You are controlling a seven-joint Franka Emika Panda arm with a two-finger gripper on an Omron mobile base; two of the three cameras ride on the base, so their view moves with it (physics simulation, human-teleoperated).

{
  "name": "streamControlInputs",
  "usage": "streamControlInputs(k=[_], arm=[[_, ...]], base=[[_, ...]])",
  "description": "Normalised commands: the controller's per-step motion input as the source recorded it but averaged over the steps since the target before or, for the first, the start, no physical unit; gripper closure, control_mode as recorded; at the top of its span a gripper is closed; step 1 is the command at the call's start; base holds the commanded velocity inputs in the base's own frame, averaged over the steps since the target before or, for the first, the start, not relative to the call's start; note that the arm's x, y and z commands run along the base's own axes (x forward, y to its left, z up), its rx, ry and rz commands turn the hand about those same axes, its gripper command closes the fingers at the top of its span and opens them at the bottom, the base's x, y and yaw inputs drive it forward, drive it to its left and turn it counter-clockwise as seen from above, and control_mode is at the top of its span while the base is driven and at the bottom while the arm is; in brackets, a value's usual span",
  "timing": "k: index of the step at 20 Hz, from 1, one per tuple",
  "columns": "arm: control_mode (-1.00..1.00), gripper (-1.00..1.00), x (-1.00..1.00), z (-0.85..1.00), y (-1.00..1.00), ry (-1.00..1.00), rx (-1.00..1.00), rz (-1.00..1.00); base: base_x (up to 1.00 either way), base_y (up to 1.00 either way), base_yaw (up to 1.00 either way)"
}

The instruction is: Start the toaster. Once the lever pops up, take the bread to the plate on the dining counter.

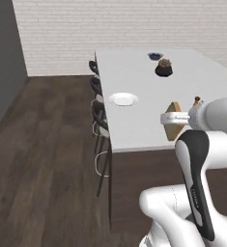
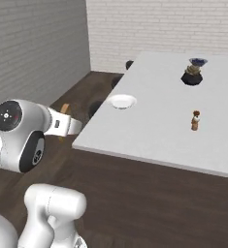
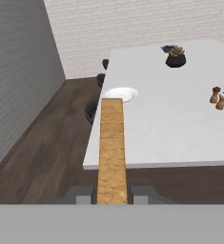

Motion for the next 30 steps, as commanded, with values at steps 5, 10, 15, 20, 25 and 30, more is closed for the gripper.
streamControlInputs(k=[5,10,15,20,25,30], arm=[[1.0,1.0,0.0,0.0,0.0,0.0,0.0,0.0],[1.0,1.0,0.0,0.0,0.0,0.0,0.0,0.0],[1.0,1.0,0.0,0.0,0.0,0.0,0.0,0.0],[1.0,1.0,0.0,0.0,0.0,0.0,0.0,0.0],[1.0,1.0,0.0,0.0,0.0,0.0,0.0,0.0],[1.0,1.0,0.0,0.0,0.0,0.0,0.0,0.0]], base=[[-0.48,0.99,-0.02],[0.0,1.0,-0.09],[0.17,1.0,-0.05],[0.09,1.0,0.1],[0.0,1.0,0.37],[0.0,1.0,0.64]])
